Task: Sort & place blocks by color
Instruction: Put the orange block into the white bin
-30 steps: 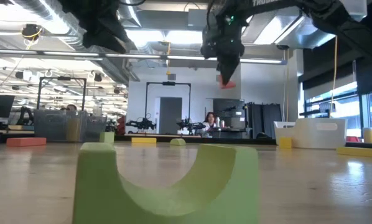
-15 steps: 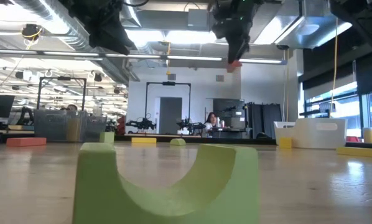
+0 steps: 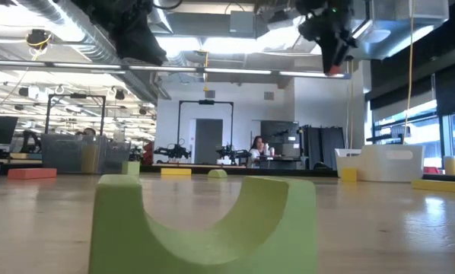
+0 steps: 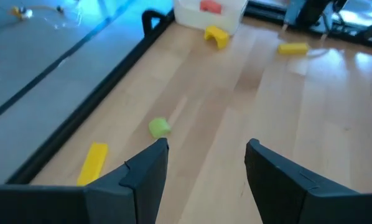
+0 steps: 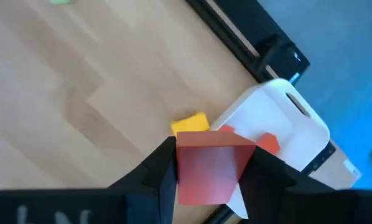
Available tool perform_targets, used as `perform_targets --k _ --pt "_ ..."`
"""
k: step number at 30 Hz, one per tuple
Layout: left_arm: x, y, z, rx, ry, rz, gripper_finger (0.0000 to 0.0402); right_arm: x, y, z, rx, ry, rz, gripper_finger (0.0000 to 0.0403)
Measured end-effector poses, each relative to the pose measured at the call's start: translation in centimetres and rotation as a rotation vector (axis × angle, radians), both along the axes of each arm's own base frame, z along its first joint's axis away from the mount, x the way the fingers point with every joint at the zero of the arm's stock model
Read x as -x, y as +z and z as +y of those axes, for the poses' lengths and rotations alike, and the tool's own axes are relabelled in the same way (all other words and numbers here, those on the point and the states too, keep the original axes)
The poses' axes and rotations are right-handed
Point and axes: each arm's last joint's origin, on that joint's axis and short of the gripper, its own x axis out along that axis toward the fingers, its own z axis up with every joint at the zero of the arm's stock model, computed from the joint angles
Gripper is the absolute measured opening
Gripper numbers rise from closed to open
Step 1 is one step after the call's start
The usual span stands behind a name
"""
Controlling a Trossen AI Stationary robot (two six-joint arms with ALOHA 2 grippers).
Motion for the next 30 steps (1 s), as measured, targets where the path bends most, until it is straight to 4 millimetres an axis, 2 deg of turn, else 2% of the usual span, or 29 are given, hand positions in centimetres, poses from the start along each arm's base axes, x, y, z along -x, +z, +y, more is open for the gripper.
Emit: perform_targets --k 6,11,20,25,30 --pt "-1.0 0.2 1.0 -0.057 0.009 -0.040 0.0202 1.9 -3.2 -0.8 0.102 -0.294 0.043 0.0130" --pt "-2.4 -0.4 1.7 -0.069 0.011 -0.051 0.0202 3.1 -6.7 -3.0 0.121 -0.496 0.057 0.0130" --pt "-4.5 -1.1 2.0 -0.056 -0.157 -0.099 0.0202 6.2 -12.6 -5.8 0.043 -0.635 0.040 0.0130" --pt "-4.8 -1.2 2.1 -0.048 -0.167 -0.112 0.0202 7.6 -16.0 -5.9 -0.019 -0.655 0.043 0.0130" --pt "-4.8 -1.2 2.1 -0.049 -0.166 -0.114 0.0202 8.0 -18.5 -5.8 -0.053 -0.629 -0.006 0.0130"
